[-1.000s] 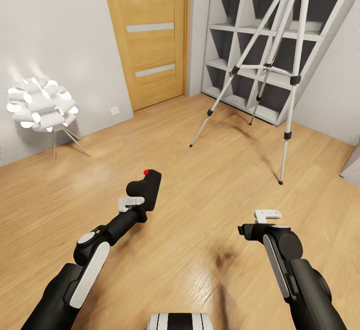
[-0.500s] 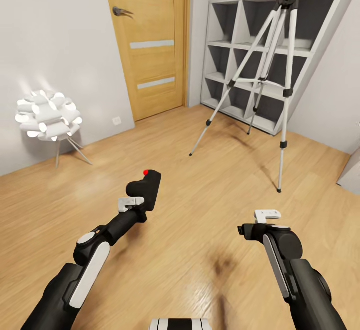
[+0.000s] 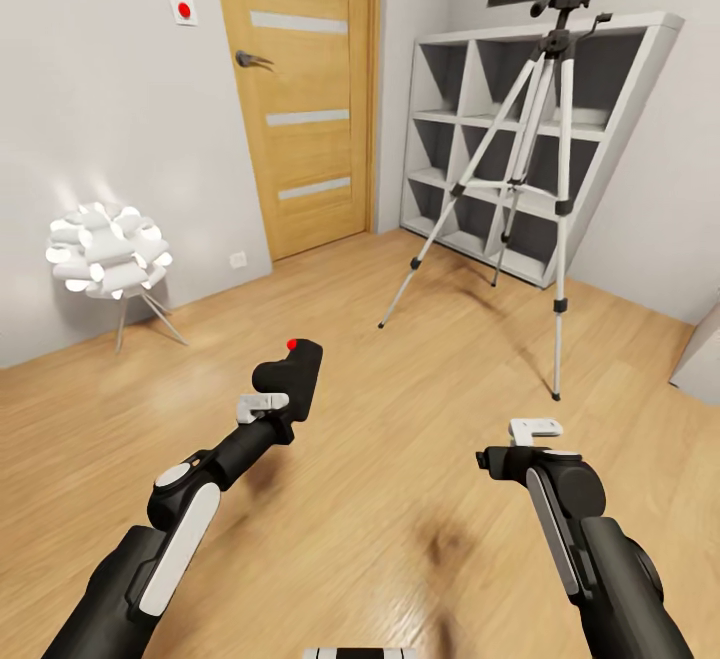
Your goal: Attach the digital camera to the camera tripod in the bedroom.
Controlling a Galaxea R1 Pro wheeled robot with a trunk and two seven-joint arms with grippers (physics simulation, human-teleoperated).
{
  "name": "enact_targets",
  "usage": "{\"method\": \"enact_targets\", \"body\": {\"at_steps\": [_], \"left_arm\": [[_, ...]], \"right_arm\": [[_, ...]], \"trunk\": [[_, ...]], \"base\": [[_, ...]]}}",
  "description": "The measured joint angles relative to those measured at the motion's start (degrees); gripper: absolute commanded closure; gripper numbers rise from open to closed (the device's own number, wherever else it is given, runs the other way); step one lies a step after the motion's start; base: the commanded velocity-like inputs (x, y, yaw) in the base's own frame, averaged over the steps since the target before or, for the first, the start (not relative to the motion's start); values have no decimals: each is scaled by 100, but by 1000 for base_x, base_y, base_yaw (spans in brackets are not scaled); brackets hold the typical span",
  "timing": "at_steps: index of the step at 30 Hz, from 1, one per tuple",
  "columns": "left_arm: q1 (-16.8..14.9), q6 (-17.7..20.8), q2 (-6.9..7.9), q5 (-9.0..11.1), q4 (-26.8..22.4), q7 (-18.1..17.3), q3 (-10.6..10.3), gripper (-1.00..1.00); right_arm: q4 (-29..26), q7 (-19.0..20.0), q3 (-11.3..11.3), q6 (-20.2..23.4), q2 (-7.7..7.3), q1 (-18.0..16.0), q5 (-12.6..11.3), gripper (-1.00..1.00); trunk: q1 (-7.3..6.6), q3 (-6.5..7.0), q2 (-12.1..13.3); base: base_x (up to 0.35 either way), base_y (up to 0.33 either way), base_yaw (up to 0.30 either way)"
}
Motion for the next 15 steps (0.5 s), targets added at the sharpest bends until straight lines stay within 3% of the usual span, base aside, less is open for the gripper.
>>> {"method": "enact_targets", "body": {"at_steps": [15], "left_arm": [[0,0,0,-8,0,1,0,100]], "right_arm": [[-2,0,-3,0,0,0,0,-100]], "trunk": [[-39,333,20]], "base": [[0,0,0]]}}
